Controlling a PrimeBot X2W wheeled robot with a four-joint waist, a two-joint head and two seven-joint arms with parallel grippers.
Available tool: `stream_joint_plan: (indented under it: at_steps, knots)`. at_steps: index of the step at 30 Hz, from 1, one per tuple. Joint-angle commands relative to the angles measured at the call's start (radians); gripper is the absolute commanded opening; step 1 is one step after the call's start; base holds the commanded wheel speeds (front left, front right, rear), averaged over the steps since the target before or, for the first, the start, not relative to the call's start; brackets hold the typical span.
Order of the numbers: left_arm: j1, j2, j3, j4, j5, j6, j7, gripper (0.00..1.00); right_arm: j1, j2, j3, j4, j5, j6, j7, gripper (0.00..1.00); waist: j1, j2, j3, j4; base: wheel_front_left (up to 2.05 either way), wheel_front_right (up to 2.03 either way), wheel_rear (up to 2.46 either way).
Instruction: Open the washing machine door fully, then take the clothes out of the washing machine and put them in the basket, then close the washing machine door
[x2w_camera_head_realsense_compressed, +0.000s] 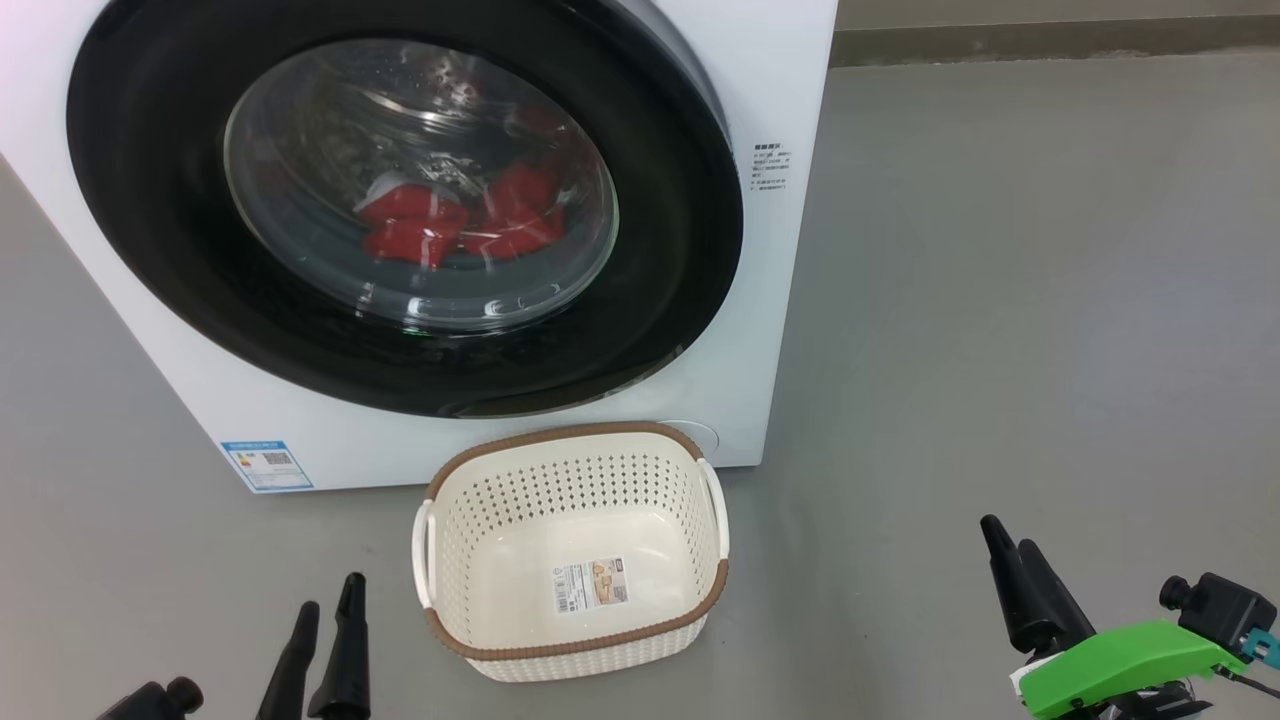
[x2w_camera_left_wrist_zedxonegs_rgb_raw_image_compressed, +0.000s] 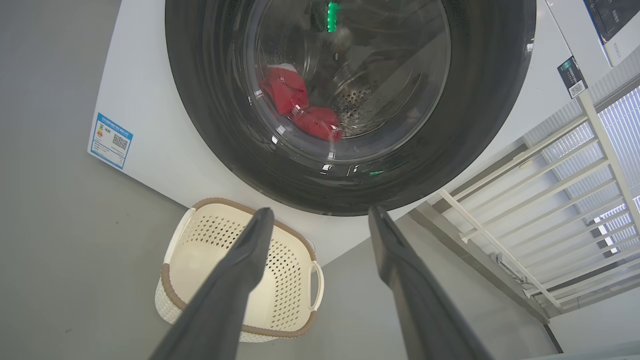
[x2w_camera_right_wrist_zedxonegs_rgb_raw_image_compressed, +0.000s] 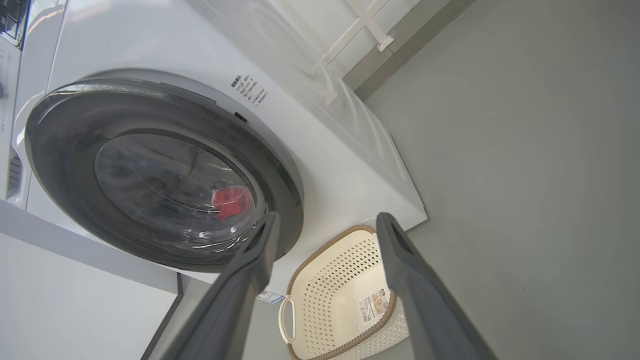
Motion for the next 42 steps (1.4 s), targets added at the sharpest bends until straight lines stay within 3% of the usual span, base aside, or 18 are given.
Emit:
stream_joint_plan:
  at_steps: [1, 42]
  knots:
    - [-0.004, 0.018, 0.013, -0.036, 0.041, 0.006, -0.014, 1.00, -0.017, -0.017, 0.016, -0.025, -0.032, 0.005, -0.016, 1.00, -0.0001, 0.0000, 0.000, 0.000, 0.00, 0.00, 0.00]
    - [0.034, 0.025, -0.013, -0.099, 0.559, 0.049, -0.136, 1.00, 0.003, -0.035, 0.054, -0.027, -0.457, 0.008, -0.139, 1.00, -0.0001, 0.0000, -0.004, -0.011, 0.00, 0.00, 0.00]
